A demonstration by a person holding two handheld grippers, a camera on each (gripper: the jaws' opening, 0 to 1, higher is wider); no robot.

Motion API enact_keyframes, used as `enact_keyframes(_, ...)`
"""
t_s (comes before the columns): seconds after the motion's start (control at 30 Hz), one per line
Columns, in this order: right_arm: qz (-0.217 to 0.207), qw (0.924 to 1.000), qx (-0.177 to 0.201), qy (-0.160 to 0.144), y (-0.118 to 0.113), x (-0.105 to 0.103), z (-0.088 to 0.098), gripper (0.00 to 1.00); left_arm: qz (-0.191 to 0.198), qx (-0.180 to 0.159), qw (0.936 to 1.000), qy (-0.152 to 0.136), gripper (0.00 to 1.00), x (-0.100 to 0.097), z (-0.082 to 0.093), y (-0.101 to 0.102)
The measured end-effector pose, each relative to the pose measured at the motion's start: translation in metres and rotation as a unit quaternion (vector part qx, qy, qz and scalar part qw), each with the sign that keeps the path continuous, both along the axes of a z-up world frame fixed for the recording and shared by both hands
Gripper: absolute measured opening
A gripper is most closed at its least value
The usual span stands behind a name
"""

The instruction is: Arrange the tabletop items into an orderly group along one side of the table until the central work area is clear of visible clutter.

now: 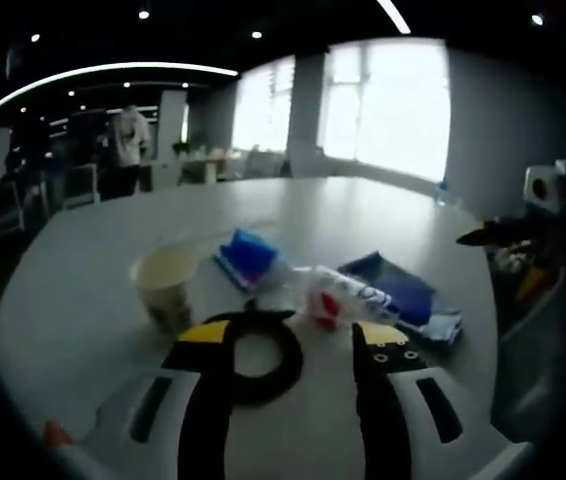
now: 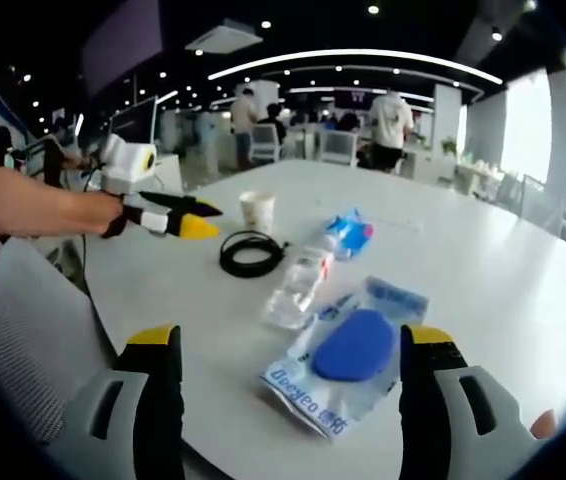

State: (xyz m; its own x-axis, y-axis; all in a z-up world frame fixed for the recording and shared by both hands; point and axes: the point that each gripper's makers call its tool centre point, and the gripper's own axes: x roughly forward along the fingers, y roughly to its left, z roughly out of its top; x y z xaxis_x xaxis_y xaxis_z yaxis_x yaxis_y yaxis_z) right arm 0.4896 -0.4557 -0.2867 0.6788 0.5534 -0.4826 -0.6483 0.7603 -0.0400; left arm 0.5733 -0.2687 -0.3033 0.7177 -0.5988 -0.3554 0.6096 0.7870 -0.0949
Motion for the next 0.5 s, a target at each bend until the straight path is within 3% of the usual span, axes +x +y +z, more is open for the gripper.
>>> enact_keyframes(0.23,0.000,1.0000,-0.001,-0.003,-0.001,0.009,0.003,0.90,-0.007,0.000,1.0000,-0.002,0.43,0.004,0.004,-0.009)
enact_keyframes(0.5,-0.001,0.9996,-0.009,-0.027,-0.010,0.039,0.022,0.90,-0.009,-0.003,0.9999,-0.007,0.41,0.014,0.014,-0.020)
